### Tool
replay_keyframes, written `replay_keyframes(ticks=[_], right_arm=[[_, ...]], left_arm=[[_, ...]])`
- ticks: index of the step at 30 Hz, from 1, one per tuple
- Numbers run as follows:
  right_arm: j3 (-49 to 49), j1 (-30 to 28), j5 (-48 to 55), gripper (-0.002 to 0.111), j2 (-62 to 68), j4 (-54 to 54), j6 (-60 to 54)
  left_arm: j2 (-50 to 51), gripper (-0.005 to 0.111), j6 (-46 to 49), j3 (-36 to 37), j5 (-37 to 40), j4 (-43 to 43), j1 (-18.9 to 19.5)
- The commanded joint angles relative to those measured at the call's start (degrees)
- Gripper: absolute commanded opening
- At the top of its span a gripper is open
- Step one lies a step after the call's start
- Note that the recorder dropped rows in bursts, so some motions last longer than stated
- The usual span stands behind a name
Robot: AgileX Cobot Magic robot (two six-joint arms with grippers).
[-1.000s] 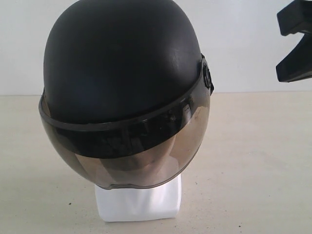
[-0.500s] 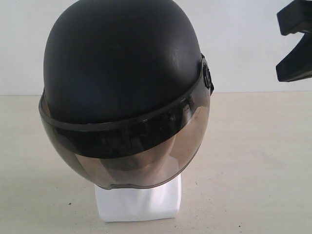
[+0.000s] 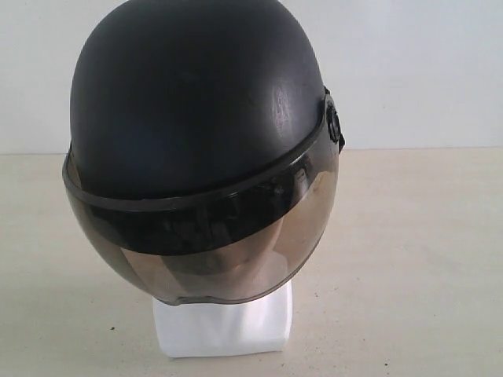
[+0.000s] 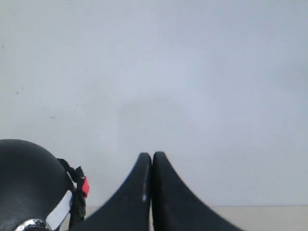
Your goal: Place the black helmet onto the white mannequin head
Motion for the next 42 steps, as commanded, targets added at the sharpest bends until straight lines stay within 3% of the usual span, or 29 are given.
replay_keyframes(ticks=[1, 8, 12, 19, 26, 35, 42], right_arm=[[13.13, -3.39, -7.36, 0.000, -11.05, 0.74, 0.62], [29.56, -9.80, -13.02, 0.000, -24.71, 0.74, 1.16], [36.35, -10.07, -15.91, 0.000, -26.33, 0.74, 1.16], [36.35, -10.07, -0.02, 0.000, -26.33, -0.57, -9.98], [36.35, -10.07, 8.81, 0.000, -26.33, -0.82, -11.28], [36.35, -10.07, 9.52, 0.000, -26.33, 3.61, -8.20], [36.35, -10.07, 9.52, 0.000, -26.33, -4.92, -8.20]], left_arm=[[-0.22, 0.004, 0.23, -0.01, -0.13, 0.26, 0.16], [-0.22, 0.004, 0.23, -0.01, -0.13, 0.26, 0.16], [-0.22, 0.004, 0.23, -0.01, -0.13, 0.26, 0.16], [-0.22, 0.004, 0.23, -0.01, -0.13, 0.26, 0.16], [-0.22, 0.004, 0.23, -0.01, -0.13, 0.26, 0.16], [-0.22, 0.004, 0.23, -0.01, -0.13, 0.26, 0.16], [-0.22, 0.004, 0.23, -0.01, -0.13, 0.26, 0.16]])
